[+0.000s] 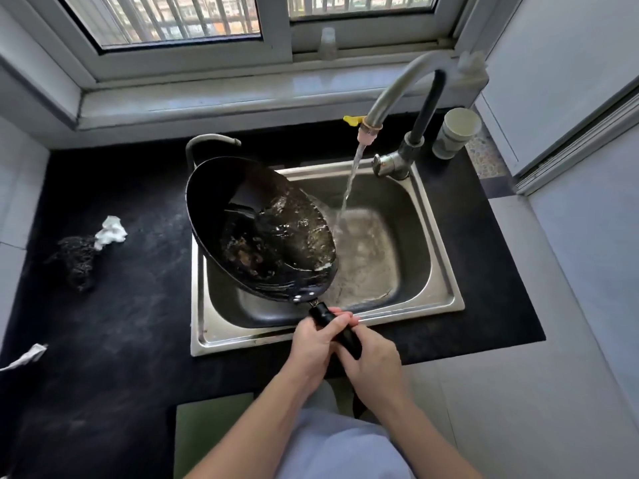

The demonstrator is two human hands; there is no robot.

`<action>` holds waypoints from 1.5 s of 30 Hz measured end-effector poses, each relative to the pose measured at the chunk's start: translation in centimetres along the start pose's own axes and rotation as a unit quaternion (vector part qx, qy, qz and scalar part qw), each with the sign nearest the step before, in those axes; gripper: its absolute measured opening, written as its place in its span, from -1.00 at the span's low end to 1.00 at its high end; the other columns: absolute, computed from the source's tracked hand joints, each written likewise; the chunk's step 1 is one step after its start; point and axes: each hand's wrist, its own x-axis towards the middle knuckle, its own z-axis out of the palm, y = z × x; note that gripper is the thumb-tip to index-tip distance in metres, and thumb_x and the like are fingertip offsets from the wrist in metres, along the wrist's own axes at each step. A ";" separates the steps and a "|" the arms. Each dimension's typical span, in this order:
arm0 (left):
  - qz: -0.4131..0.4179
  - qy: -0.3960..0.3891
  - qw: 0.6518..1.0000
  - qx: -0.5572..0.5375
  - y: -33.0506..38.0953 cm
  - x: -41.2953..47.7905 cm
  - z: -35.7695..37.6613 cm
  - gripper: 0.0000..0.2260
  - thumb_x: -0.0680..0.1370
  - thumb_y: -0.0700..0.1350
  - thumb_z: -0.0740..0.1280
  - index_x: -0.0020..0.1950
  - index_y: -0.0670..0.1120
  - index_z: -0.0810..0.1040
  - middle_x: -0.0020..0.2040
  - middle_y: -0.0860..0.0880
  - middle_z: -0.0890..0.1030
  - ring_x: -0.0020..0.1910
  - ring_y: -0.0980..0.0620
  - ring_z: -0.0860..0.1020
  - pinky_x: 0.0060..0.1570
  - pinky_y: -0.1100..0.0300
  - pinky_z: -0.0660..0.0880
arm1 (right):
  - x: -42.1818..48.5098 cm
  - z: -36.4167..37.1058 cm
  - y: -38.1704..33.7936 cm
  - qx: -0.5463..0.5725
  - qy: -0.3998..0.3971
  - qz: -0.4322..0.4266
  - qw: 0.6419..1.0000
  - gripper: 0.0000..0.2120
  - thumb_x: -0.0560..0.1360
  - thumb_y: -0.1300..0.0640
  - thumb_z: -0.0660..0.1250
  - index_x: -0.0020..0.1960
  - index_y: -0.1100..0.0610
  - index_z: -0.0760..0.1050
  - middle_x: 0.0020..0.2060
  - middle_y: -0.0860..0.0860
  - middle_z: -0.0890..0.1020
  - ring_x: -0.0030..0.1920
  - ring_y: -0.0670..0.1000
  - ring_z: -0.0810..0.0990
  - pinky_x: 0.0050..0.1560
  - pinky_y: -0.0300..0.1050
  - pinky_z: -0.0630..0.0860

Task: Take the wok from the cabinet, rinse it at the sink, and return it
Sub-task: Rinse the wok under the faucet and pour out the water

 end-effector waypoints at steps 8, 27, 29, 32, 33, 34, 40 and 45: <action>-0.003 -0.052 0.992 -0.115 -0.1 -1.7 -1.8 -0.80 0.48 -0.20 0.37 0.09 -0.21 0.56 -0.02 -0.18 0.66 0.04 -0.05 0.63 0.22 0.09 0.49 | -0.4 -0.4 -0.8 0.139 -0.078 0.082 0.984 -0.87 0.44 0.00 0.51 -0.14 0.05 0.66 -0.38 0.04 0.63 -0.38 -0.06 0.53 -0.34 -0.26 0.41; -0.020 -0.034 0.999 -0.030 -1.7 -2.0 -1.8 -0.69 0.49 -0.15 0.40 0.17 -0.28 0.57 -0.03 -0.16 0.66 -0.04 0.00 0.64 -0.05 0.19 0.57 | -2.3 -1.1 -0.1 0.006 -0.124 0.062 0.990 -0.76 0.60 -0.11 0.25 0.12 0.02 0.49 -0.22 0.01 0.69 -0.21 0.08 0.68 -0.14 0.14 0.62; -0.019 -0.018 1.000 -0.008 -1.9 -1.9 -1.3 -0.69 0.48 -0.13 0.43 0.15 -0.27 0.59 -0.06 -0.15 0.68 -0.08 0.00 0.64 -0.12 0.21 0.52 | -2.3 -1.0 -0.1 -0.117 -0.134 0.053 0.983 -0.70 0.64 -0.13 0.14 0.27 0.01 0.39 -0.01 0.08 0.69 0.02 0.20 0.66 -0.02 0.14 0.57; -0.023 -0.001 1.000 -0.018 -2.1 -1.7 -0.4 -0.78 0.51 -0.15 0.43 0.10 -0.23 0.62 -0.10 -0.12 0.69 -0.11 0.01 0.63 -0.09 0.17 0.46 | -2.4 -1.1 -0.6 -0.169 -0.118 0.049 0.977 -0.69 0.66 -0.12 0.06 0.33 -0.01 0.30 0.06 0.06 0.67 0.08 0.21 0.64 0.01 0.16 0.56; -0.024 0.004 0.999 -0.021 -2.2 -1.7 -0.2 -0.79 0.51 -0.15 0.43 0.09 -0.22 0.63 -0.11 -0.12 0.69 -0.11 0.01 0.63 -0.08 0.17 0.46 | -2.4 -1.1 -0.6 -0.172 -0.115 0.048 0.977 -0.69 0.66 -0.12 0.06 0.33 -0.01 0.30 0.06 0.06 0.67 0.08 0.21 0.64 0.01 0.15 0.56; -0.025 0.010 0.999 -0.019 -2.3 -1.7 -0.2 -0.80 0.50 -0.15 0.44 0.08 -0.21 0.63 -0.11 -0.12 0.69 -0.12 0.02 0.63 -0.10 0.20 0.47 | -2.5 -1.1 -0.4 -0.164 -0.112 0.051 0.979 -0.69 0.66 -0.13 0.06 0.32 -0.01 0.31 0.05 0.06 0.67 0.08 0.21 0.64 0.00 0.14 0.56; 0.004 0.027 0.999 0.034 -2.3 -1.9 -0.2 -0.87 0.49 -0.21 0.45 0.03 -0.17 0.65 -0.13 -0.14 0.70 -0.11 0.00 0.65 -0.15 0.20 0.47 | -2.4 -1.3 0.2 -0.061 -0.103 0.049 0.992 -0.70 0.65 -0.07 0.18 0.29 0.06 0.42 0.04 0.09 0.68 0.07 0.18 0.64 -0.04 0.12 0.54; 0.026 0.027 0.998 0.051 -2.2 -1.5 -0.4 -0.83 0.49 -0.24 0.45 0.06 -0.24 0.63 -0.11 -0.17 0.71 -0.04 -0.08 0.66 -0.05 0.15 0.54 | -2.3 -1.5 0.3 0.015 -0.103 0.073 0.992 -0.79 0.63 -0.04 0.23 0.15 0.07 0.47 -0.14 0.09 0.69 -0.13 0.17 0.66 -0.13 0.19 0.56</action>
